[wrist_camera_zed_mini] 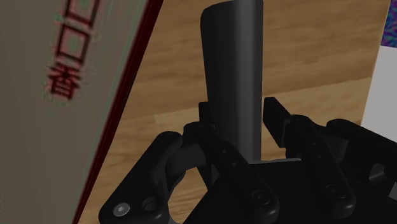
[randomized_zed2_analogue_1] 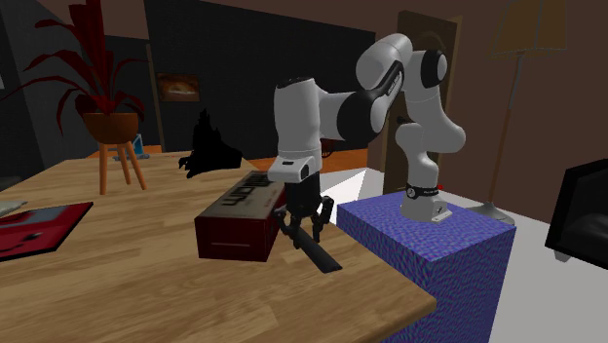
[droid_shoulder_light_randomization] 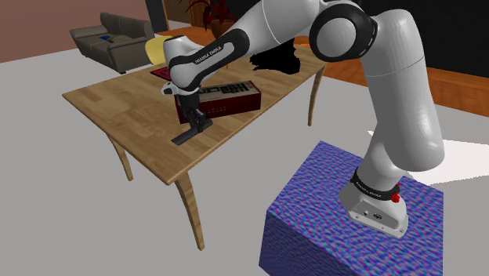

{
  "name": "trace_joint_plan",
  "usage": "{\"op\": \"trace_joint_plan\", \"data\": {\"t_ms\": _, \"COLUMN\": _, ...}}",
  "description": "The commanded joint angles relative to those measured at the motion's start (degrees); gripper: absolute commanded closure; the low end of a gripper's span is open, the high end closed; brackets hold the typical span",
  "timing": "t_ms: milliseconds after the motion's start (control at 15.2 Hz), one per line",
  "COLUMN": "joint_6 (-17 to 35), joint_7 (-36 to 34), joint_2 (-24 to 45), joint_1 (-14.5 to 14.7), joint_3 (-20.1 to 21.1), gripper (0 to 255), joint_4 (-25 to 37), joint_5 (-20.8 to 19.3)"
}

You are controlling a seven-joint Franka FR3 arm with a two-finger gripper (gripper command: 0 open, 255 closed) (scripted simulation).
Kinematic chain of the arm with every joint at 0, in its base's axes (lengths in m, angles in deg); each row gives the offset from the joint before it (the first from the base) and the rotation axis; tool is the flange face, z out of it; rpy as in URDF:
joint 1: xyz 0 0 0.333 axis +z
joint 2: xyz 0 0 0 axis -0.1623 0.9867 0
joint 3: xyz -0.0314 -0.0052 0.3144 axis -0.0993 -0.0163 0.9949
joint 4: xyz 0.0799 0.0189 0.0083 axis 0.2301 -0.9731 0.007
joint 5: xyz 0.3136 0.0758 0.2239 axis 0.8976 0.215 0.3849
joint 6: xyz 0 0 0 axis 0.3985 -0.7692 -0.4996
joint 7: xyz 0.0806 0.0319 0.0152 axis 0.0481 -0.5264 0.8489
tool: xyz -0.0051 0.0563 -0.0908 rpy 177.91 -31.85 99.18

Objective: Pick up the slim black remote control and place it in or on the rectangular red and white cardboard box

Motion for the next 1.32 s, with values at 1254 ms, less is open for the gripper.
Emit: {"op": "trace_joint_plan", "data": {"t_ms": 1254, "joint_6": -10.3, "joint_7": -0.1, "joint_2": -3.9, "joint_1": 0.0, "joint_3": 0.1, "gripper": 255, "joint_4": 6.1, "joint_5": 0.1}}
